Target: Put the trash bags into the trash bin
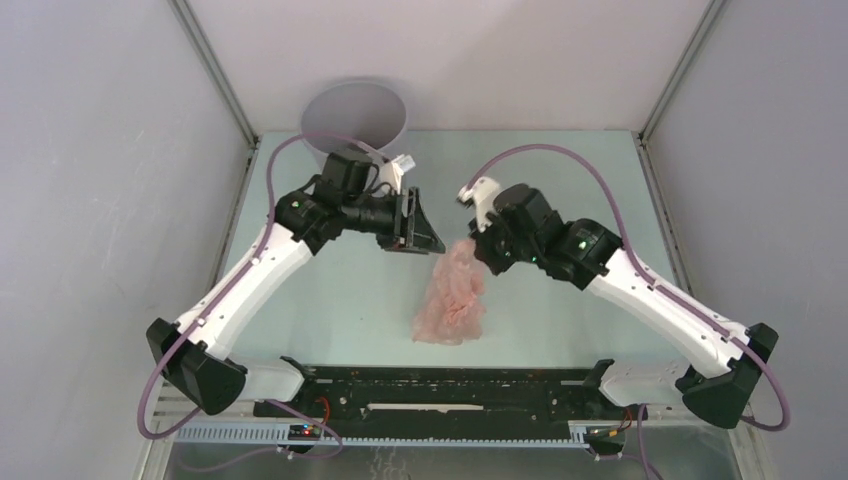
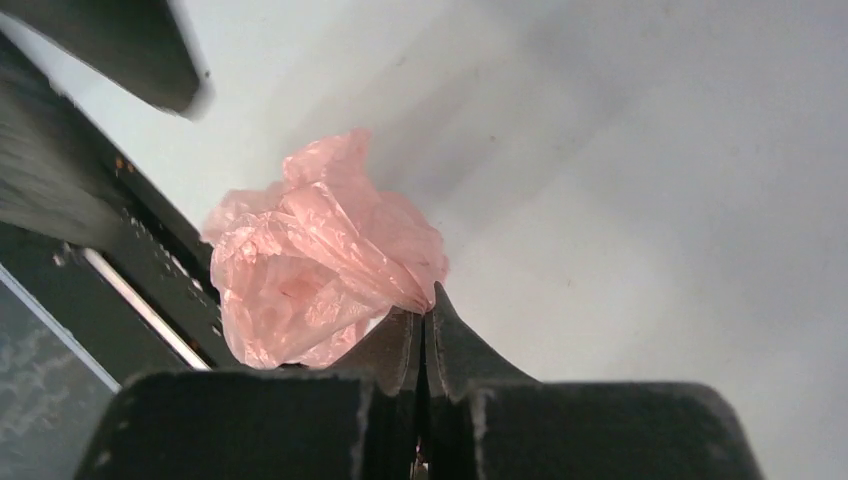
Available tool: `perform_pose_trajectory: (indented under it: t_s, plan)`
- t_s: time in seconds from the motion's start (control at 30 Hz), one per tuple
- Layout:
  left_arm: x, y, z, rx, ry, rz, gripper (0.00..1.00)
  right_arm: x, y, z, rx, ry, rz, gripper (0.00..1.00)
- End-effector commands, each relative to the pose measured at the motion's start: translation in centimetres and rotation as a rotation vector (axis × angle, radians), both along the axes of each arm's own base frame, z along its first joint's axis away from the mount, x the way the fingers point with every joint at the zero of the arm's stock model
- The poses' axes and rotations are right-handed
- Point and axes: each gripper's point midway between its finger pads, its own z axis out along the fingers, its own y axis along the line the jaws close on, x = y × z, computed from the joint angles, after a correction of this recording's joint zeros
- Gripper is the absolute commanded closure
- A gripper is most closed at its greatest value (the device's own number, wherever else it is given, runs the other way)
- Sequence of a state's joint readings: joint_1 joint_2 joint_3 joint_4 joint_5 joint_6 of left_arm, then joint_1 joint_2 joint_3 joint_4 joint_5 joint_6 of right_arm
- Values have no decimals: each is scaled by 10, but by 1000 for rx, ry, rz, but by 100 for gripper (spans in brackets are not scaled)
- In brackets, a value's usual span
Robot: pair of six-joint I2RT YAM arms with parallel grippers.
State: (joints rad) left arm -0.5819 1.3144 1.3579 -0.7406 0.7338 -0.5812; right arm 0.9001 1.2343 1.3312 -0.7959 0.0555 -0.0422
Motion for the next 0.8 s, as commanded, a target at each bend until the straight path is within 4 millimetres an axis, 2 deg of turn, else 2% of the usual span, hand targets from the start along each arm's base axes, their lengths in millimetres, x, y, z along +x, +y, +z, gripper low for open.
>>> perform_pose_trajectory:
  t_s: [0.0, 0.1, 0.17, 0.23, 0.33, 0.4, 0.47, 0.57, 0.67, 0.77]
  plan:
    - [50, 43, 7, 132, -112, 296, 32, 22, -26, 12, 198, 181, -276, 100]
    - [67, 57, 19, 105, -159, 411, 18, 39, -44, 6, 349, 447, -527, 100]
    - [67, 52, 31, 50, -184, 402, 14, 38, -34, 14, 507, 667, -539, 100]
    - [64, 41, 39, -9, -180, 372, 12, 44, -26, 37, 660, 781, -518, 100]
    - [55, 20, 45, -107, -163, 311, 11, 53, -17, 84, 852, 785, -442, 100]
    - [50, 7, 42, -160, -151, 281, 11, 57, -16, 96, 903, 774, -440, 100]
    - [47, -1, 29, -157, -128, 277, 11, 60, -16, 86, 895, 792, -452, 100]
    - [43, -8, 1, -95, -95, 274, 16, 56, -15, 52, 814, 854, -475, 100]
    - [41, -6, -42, 3, -30, 300, 21, 47, -14, 20, 714, 884, -463, 100]
    - [40, -3, -81, 83, 33, 314, 18, 38, -18, 7, 685, 900, -450, 100]
